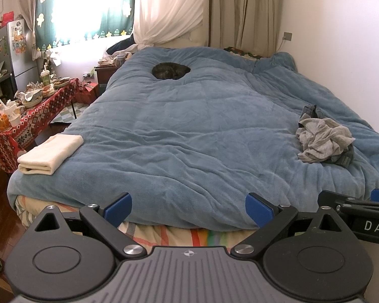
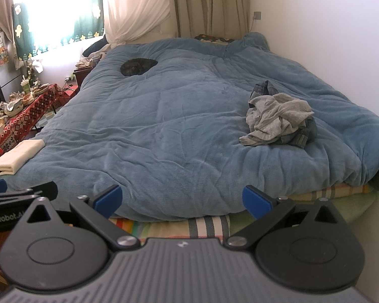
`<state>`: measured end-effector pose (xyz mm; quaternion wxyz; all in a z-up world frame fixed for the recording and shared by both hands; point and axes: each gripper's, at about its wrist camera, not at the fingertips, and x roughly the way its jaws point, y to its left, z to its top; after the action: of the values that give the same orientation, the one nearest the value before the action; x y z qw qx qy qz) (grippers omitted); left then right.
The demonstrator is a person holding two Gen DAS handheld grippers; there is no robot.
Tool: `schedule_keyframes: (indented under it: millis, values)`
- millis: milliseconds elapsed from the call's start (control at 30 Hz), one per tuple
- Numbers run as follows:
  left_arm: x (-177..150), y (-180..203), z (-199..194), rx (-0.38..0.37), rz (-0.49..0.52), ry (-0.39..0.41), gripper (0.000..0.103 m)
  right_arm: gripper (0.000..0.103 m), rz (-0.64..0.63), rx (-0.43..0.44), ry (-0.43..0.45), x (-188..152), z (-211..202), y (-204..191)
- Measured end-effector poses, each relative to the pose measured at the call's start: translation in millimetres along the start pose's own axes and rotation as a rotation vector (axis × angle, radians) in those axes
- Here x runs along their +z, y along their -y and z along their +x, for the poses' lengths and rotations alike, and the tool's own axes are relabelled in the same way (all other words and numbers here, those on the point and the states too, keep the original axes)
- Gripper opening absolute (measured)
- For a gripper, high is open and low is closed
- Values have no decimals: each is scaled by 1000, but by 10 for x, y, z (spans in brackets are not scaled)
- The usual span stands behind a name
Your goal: Fold clothes
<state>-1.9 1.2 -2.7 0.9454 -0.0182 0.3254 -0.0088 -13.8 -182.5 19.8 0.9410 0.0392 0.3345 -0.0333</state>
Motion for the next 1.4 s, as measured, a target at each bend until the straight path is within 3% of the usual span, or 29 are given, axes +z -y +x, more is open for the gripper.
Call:
schedule_keyframes:
  millis: [1100, 1400]
  values:
    - [-56, 45, 65, -53, 8, -17, 97, 102, 20, -3, -20, -34, 19, 18]
    - [-64, 67, 203, -82, -7, -39, 97, 102, 84, -7, -67, -62, 148, 128]
